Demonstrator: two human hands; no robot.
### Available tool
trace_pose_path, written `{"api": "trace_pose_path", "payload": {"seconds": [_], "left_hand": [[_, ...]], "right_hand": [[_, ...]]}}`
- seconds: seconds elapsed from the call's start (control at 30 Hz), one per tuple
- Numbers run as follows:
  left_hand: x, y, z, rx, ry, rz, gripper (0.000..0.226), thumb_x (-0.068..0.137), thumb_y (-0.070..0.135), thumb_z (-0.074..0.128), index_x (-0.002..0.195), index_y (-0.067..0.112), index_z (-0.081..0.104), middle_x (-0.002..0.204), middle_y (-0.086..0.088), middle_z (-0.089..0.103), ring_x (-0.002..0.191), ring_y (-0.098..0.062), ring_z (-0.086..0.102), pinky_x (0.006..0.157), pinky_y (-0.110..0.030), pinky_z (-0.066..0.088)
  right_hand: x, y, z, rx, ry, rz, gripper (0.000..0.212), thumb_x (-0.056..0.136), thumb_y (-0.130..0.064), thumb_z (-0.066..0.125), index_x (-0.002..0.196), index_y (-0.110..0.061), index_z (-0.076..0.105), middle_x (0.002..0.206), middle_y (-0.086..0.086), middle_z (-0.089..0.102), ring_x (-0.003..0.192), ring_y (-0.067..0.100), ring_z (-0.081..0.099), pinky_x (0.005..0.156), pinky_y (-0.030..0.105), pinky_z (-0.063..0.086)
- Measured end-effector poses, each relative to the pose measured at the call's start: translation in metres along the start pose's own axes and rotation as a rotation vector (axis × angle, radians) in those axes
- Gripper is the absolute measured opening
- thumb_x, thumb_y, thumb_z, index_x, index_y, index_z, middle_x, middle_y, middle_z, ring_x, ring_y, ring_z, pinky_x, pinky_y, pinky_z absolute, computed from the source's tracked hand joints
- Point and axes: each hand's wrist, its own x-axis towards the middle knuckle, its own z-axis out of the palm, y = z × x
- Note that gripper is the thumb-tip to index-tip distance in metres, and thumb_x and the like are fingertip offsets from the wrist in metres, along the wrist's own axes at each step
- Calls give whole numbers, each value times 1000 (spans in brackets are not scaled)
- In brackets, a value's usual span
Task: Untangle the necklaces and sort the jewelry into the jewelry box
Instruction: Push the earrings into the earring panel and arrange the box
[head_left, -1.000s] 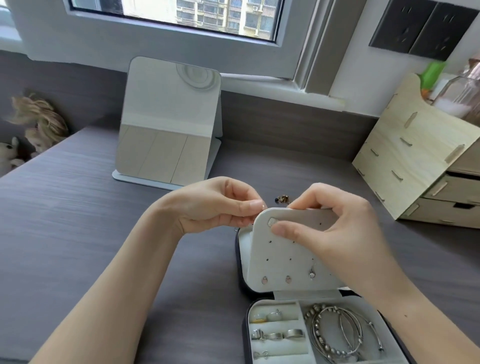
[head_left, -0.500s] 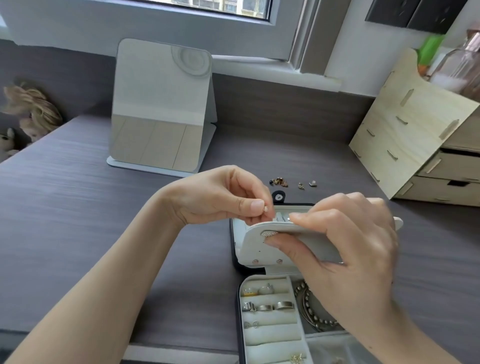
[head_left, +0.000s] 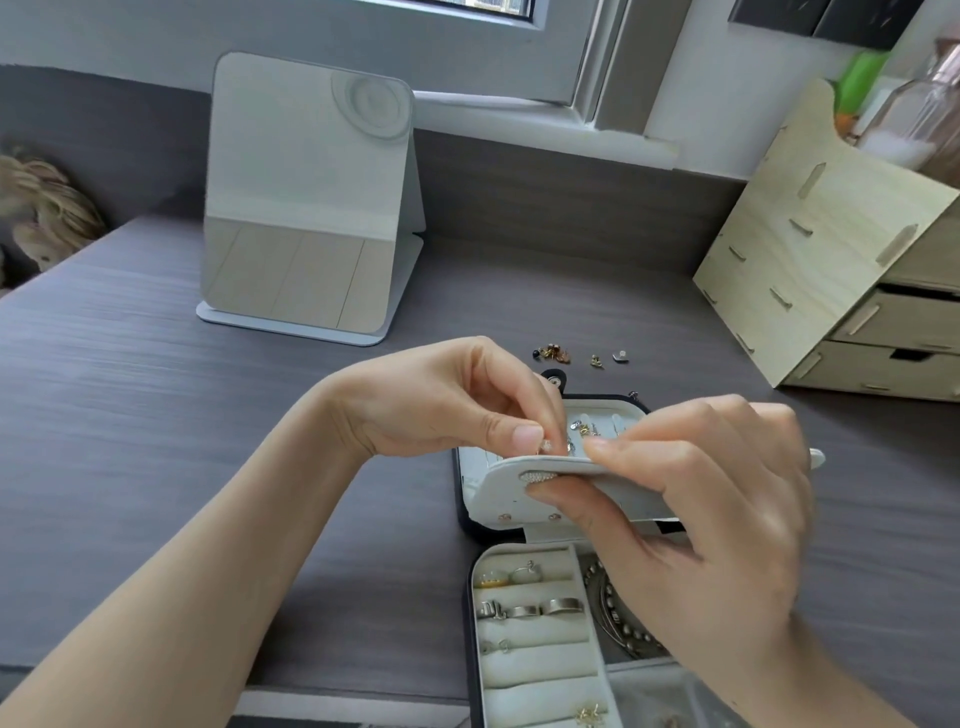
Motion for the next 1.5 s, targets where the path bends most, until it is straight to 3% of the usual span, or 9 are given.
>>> {"api": "trace_pose_path", "payload": {"seconds": [1.27,1.5], "left_hand": [[-4,6,0,83,39,16,9,76,22,69,82,22,75,82,10,68,76,-7,62,71,-18,47],[-9,15,3,224,42,0,7,77,17,68,81,19,73,80,8,66,73,-9,61,70,-19,47]], "right_hand": [[-1,-2,-1,-45,8,12,27,80,-42,70,83,-21,53,69,-2,63,69,14,51,68,31,32],[-1,-3,-1,-26,9,-1,24,82,-41,68,83,-22,53,67,-2,62,67,15,51,67,32,31]]}}
